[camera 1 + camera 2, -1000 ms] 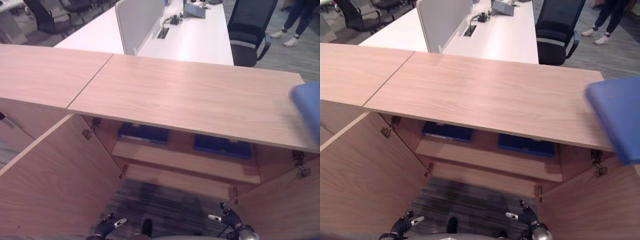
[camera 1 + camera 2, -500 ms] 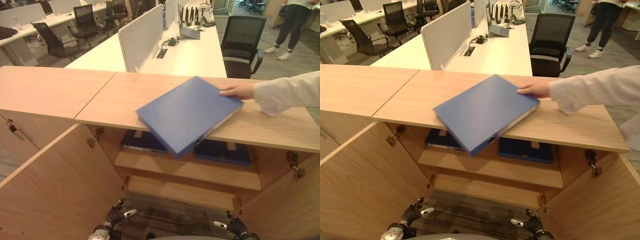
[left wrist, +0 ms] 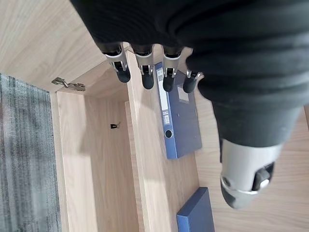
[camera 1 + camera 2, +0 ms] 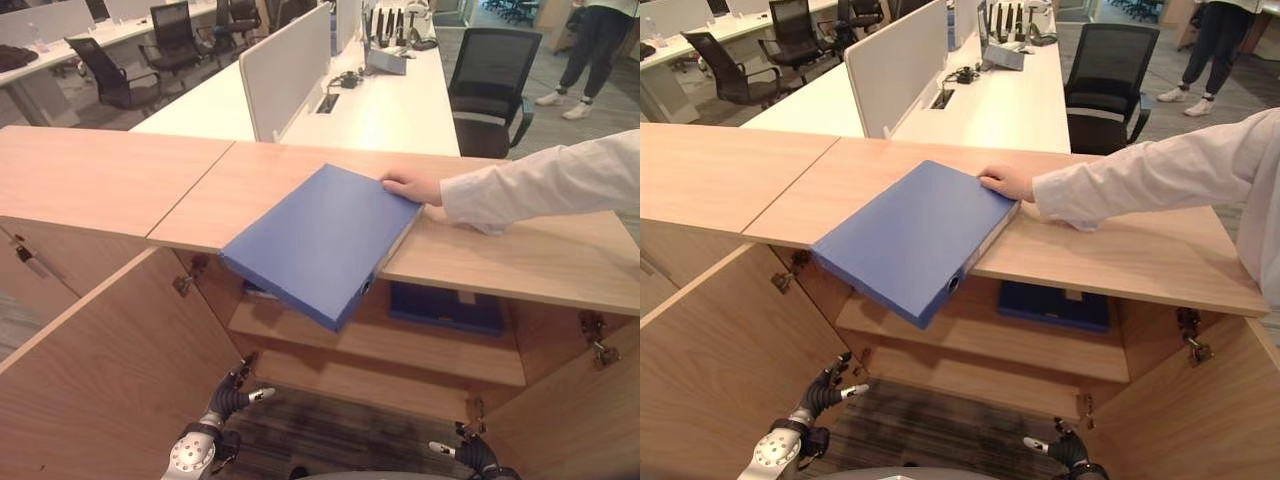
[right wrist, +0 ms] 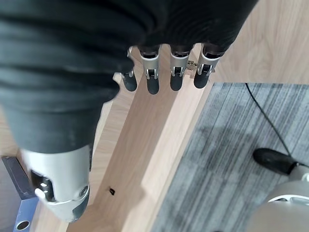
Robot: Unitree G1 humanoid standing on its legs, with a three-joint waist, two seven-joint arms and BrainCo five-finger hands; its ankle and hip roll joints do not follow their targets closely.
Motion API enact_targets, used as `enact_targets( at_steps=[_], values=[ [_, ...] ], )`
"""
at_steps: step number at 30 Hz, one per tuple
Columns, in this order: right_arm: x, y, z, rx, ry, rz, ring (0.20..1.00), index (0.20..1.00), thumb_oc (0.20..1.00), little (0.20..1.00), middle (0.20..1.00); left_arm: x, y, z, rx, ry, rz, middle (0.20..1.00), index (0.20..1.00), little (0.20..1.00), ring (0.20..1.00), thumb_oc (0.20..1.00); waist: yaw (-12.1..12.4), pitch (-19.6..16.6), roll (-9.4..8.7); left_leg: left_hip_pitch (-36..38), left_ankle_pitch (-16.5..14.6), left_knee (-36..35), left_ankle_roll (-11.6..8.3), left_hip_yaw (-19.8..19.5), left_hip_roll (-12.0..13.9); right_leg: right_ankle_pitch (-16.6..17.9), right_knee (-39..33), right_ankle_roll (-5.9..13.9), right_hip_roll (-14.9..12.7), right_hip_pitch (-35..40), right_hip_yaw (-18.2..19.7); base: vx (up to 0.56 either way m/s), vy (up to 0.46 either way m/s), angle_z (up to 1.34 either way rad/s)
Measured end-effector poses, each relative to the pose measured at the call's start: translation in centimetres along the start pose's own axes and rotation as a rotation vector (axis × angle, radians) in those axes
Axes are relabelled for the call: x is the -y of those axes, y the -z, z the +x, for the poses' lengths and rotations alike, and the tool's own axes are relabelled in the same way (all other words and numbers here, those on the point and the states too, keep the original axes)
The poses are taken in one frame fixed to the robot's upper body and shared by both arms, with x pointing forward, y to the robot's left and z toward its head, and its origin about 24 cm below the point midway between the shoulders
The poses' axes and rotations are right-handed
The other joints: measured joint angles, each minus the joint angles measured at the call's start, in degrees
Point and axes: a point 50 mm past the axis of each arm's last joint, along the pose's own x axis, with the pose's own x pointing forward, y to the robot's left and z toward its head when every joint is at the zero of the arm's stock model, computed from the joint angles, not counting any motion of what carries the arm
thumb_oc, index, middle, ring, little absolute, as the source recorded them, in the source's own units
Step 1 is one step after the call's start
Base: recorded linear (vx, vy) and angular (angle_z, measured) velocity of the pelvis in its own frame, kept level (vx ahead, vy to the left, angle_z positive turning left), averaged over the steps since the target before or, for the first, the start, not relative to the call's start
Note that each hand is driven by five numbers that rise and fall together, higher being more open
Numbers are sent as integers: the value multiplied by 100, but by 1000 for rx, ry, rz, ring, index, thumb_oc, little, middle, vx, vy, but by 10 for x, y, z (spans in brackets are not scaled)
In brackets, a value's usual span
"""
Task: Put the empty folder in the office cabinet
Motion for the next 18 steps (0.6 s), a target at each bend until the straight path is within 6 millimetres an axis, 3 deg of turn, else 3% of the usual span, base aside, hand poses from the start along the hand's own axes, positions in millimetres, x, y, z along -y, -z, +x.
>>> enact_targets(
  at_steps=[10,16,18],
  values=[
    [2,-1,0,3,17,4,1000,1000,1000,1000,1000,-2,-24,-2,121,-35,62,1000,1000,1000,1000,1000,132,142,-27,-50,-21,0,-37,-90,-2,-9,1,-14,20,-2,-58,-6,-8,4],
    [0,0,0,6,30,15,1000,1000,1000,1000,1000,-23,-48,-20,266,-188,230,1000,1000,1000,1000,1000,271,198,-144,-59,23,1,-34,-165,-1,-15,1,-21,32,37,-164,15,-24,7],
    [1,5,-2,-6,44,26,1000,1000,1000,1000,1000,-29,-47,-26,272,-208,314,1000,1000,1000,1000,1000,380,202,-155,-60,21,1,-35,-200,-3,-26,1,-9,34,55,-187,22,-33,8]
  ],
)
